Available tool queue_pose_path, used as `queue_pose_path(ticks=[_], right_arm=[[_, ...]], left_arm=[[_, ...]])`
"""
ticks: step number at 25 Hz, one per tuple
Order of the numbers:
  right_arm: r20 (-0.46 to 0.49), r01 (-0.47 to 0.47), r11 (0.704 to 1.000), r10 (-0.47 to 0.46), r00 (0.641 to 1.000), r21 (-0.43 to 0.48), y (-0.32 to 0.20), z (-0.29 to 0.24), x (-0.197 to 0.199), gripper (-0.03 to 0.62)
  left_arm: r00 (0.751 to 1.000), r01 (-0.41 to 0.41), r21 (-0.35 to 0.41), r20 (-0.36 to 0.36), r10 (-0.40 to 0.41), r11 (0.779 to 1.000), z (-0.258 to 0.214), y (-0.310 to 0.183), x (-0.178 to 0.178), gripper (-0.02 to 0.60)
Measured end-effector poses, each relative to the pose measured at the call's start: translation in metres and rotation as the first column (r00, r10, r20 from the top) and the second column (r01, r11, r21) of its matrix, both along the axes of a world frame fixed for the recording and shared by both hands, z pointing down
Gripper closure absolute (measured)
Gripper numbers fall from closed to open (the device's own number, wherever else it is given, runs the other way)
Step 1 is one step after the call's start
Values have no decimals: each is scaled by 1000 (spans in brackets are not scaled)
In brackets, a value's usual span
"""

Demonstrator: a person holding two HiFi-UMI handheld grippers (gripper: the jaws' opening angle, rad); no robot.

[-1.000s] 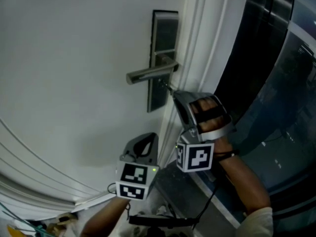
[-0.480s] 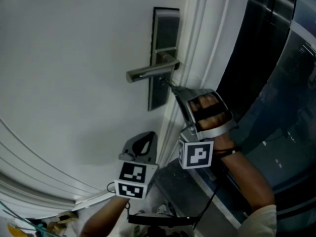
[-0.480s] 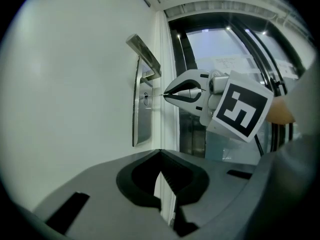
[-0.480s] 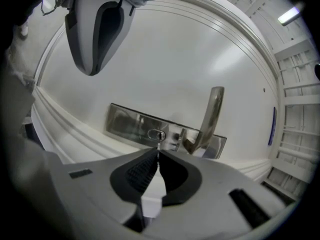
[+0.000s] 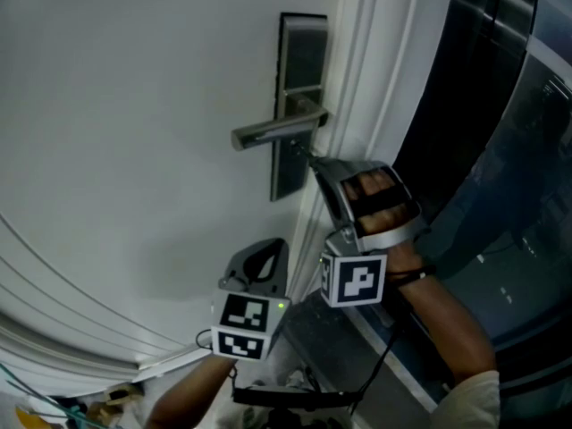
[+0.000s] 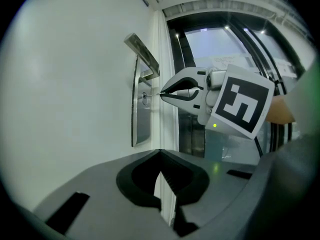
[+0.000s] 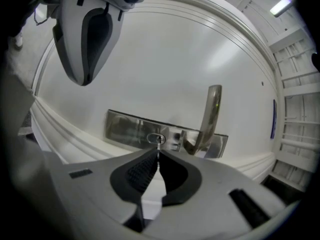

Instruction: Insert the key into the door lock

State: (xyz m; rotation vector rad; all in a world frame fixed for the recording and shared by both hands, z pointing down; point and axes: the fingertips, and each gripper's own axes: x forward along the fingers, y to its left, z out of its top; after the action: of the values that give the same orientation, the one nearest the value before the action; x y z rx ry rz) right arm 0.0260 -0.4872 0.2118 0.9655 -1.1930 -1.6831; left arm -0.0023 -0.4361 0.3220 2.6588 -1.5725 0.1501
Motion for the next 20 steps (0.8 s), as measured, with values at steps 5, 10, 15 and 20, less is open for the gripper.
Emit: queue_pose_path(ticks=[5,10,15,20], right_arm=[[19,-17,999,17,1000,-28,-1,0,-2,572],[75,-30,997,36,997,-73,-5,-1,-1,572],[115,-34,994,46,992,-102,-6,-2,-1,571],[160,-37,990,60,985,-140,-9,-3,-4,571]], left_arm=[[1000,3,0,-1,-3,1000,-1,0,-2,578],[1000,-5,1,2,5,1000,0,0,-2,578],[1000,-13,-1,3,13,1000,1,-1,1,578],[1000,-15,-5,5,15,1000,3,-2,1,578]])
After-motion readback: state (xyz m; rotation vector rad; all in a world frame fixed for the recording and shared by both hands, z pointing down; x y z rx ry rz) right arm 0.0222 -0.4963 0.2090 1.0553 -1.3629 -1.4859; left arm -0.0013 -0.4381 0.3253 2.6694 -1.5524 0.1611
